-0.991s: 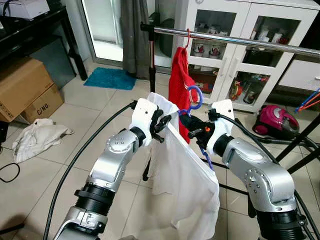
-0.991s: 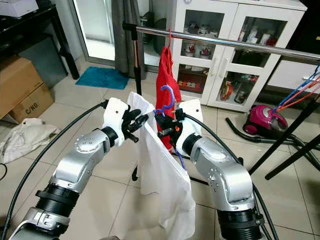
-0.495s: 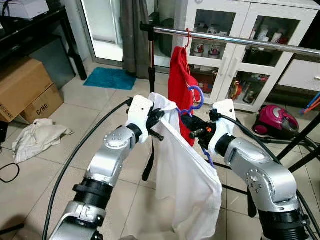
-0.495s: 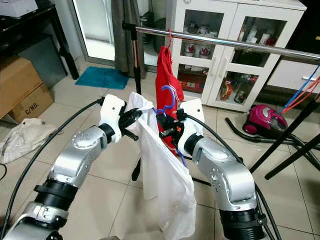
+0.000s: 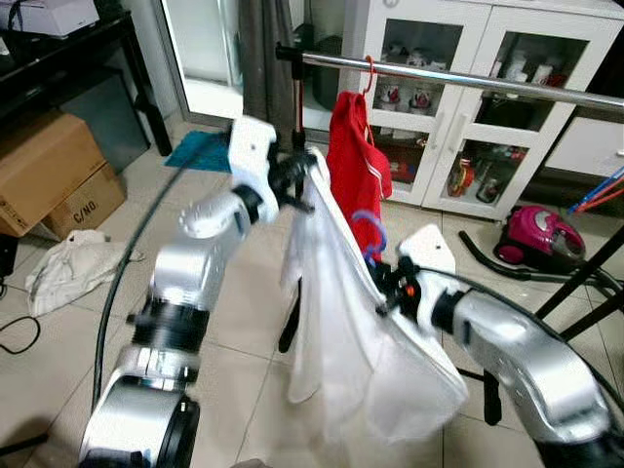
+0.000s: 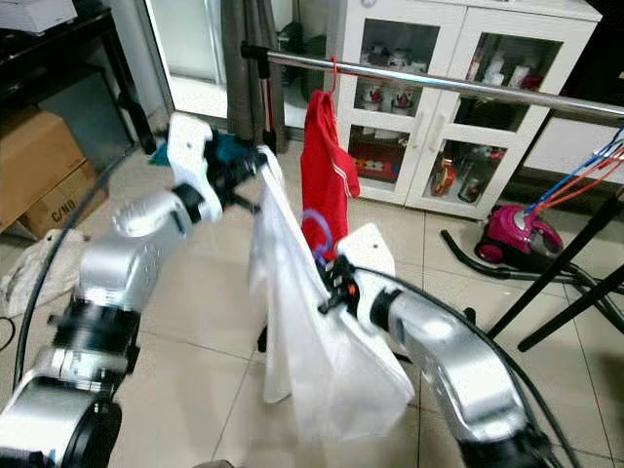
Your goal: Hang hanger
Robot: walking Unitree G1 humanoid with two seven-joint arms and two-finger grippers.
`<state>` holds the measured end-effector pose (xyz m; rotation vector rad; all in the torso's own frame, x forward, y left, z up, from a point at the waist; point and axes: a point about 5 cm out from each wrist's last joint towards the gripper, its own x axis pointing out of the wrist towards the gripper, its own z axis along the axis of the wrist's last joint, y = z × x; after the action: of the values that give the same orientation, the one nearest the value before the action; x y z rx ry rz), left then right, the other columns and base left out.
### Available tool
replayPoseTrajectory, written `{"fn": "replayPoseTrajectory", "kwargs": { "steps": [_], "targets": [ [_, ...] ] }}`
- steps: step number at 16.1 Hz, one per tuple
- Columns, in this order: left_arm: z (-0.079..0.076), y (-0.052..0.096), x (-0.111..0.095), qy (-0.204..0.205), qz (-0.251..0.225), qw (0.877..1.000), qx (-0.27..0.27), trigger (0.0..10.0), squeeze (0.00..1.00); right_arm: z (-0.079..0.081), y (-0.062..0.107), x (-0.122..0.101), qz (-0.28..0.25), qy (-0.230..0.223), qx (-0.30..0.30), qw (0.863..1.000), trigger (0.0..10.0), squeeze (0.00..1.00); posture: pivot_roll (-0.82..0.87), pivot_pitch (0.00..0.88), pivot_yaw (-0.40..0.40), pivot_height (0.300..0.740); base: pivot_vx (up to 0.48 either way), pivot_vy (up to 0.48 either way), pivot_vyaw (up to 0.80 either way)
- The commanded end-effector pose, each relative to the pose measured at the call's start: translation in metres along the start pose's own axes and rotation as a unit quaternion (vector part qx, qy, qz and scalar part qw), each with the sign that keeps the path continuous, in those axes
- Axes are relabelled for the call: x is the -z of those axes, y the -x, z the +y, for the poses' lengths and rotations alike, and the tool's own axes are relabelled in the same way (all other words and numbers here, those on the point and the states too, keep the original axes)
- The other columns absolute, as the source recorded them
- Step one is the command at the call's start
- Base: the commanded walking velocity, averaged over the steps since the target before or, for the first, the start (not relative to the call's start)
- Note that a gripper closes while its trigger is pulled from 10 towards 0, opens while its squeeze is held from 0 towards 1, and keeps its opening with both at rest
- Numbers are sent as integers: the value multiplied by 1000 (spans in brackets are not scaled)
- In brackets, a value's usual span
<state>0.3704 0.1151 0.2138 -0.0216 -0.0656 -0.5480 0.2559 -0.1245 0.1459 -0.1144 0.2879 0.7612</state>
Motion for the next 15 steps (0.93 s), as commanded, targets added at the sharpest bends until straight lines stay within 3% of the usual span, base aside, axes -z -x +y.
{"fn": "replayPoseTrajectory", "kwargs": {
  "steps": [1,4,6,7,9,10,12,15],
  "targets": [
    [26,4,-14,-20,-19,997,-78,0,0,-2,9,-8,-36,-14,-9,999,10000,0,45,0,12,740,0,0,0],
    [73,22,-5,-62,10,976,-210,0,0,-13,35,-23,-122,-64,-20,990,10000,0,38,0,23,740,0,0,0],
    [87,34,14,-72,42,966,-245,0,0,-17,53,-30,-167,-90,-32,981,10000,0,33,0,26,740,0,0,0],
    [78,31,25,-50,49,974,-217,0,0,-25,57,-29,-175,-105,-4,979,10000,0,29,0,28,740,0,0,0],
    [38,18,30,-8,25,995,-99,0,0,-41,48,-20,-143,-125,82,978,10000,0,29,0,26,740,0,0,0],
    [7,12,32,13,11,1000,-22,0,0,-49,40,-16,-141,-137,140,970,10000,0,33,0,23,740,0,0,0],
    [-53,9,48,33,27,995,86,0,0,-55,24,-20,-187,-212,219,934,10000,0,39,0,17,740,0,0,0],
    [-98,11,60,42,46,985,160,0,0,-59,10,-27,-212,-239,265,910,10000,0,44,0,9,740,0,0,0]
  ]
}}
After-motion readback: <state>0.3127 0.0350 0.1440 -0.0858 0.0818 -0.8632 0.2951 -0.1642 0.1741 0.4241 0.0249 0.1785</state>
